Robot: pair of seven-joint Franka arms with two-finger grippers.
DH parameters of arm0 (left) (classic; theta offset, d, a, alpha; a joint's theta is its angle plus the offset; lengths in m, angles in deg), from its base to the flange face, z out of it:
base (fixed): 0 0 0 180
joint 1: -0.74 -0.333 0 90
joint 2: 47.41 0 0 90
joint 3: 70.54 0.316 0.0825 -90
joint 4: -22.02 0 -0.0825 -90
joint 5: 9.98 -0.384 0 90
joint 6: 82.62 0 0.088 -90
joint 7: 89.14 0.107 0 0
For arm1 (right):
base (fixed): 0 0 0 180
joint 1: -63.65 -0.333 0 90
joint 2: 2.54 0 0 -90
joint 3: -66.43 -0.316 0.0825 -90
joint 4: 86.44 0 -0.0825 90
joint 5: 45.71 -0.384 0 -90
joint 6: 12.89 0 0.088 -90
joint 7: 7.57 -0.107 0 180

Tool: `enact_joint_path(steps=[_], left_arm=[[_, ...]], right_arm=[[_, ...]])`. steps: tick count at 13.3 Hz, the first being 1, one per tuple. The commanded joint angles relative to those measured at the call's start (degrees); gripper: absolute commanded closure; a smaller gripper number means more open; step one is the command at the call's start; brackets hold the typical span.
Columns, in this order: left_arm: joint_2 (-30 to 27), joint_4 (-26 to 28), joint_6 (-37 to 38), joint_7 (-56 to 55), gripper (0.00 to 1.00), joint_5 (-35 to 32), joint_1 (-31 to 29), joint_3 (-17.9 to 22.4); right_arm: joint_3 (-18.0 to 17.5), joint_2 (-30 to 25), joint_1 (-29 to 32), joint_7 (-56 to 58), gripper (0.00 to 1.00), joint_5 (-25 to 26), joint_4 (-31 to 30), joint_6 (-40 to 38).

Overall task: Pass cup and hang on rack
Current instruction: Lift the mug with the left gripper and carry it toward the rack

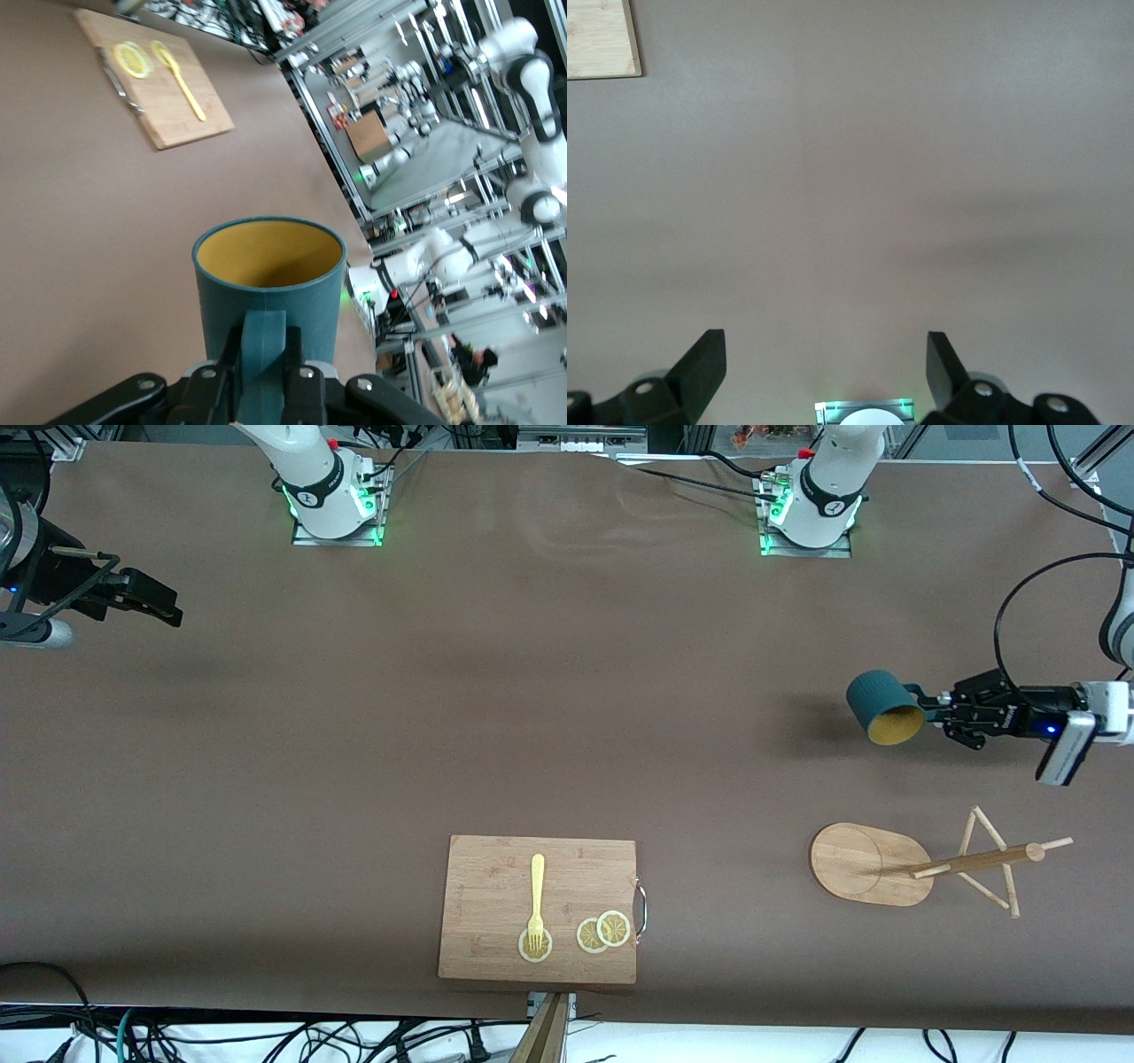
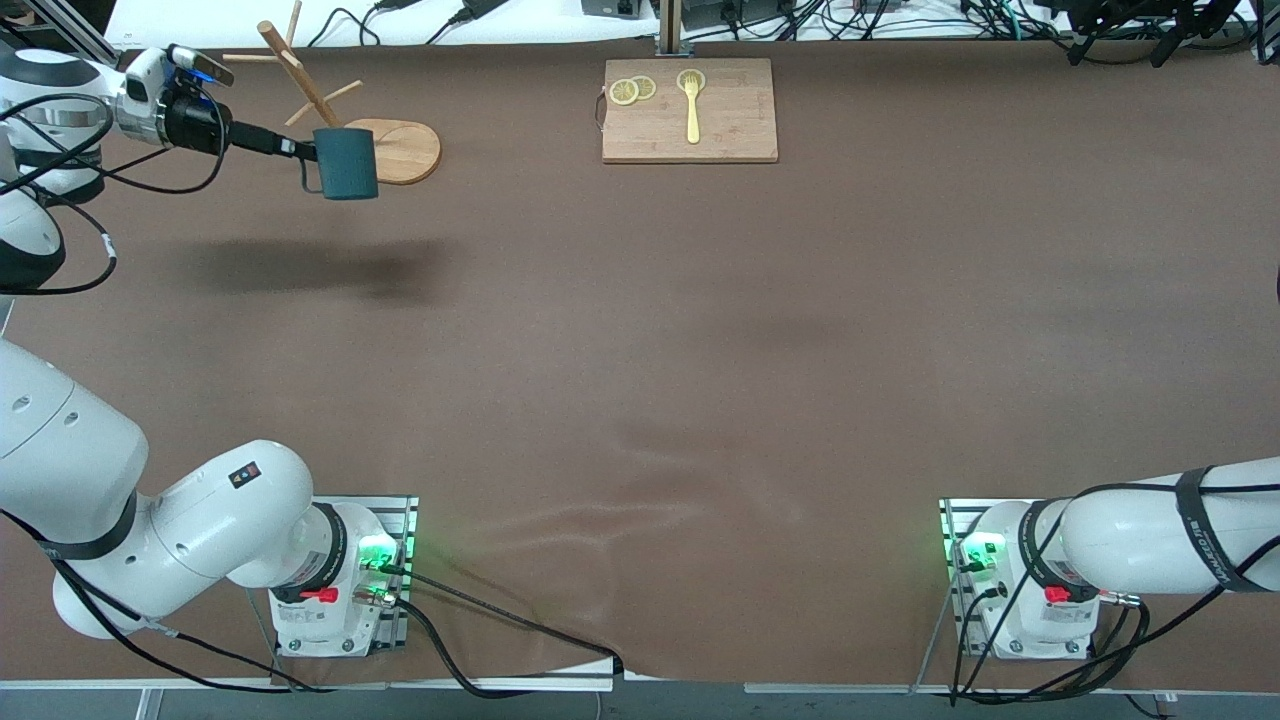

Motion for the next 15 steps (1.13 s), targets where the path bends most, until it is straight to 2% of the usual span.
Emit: enact_joint_path(steps=[1, 3, 5, 9, 15], left_arm=[[4.23, -8.37, 2.21, -12.61, 1.0, 1.77, -1.85, -0.49], [4.32, -9.0, 2.04, -18.96, 1.0, 2.55, -2.82, -0.49], [5.72, -9.17, 1.34, -22.92, 1.0, 7.9, -2.74, -0.49], [8.7, -14.7, -2.52, -35.92, 1.0, 11.34, -1.86, -0.49], [10.12, -16.73, -4.99, -48.5, 1.0, 11.44, -1.6, -0.49]], right_arm=[[-0.41, 0.38, 0.78, 0.31, 0.0, 0.1, 1.14, -0.88], [-0.41, 0.38, 0.78, 0.4, 0.0, 0.1, 1.14, -0.88], [-0.41, 0.38, 0.78, 0.31, 0.0, 0.1, 1.14, -0.88], [-0.41, 0.38, 0.78, 0.31, 0.0, 0.1, 1.14, -0.88], [-0.41, 0.38, 0.78, 0.31, 0.0, 0.1, 1.14, -0.88]])
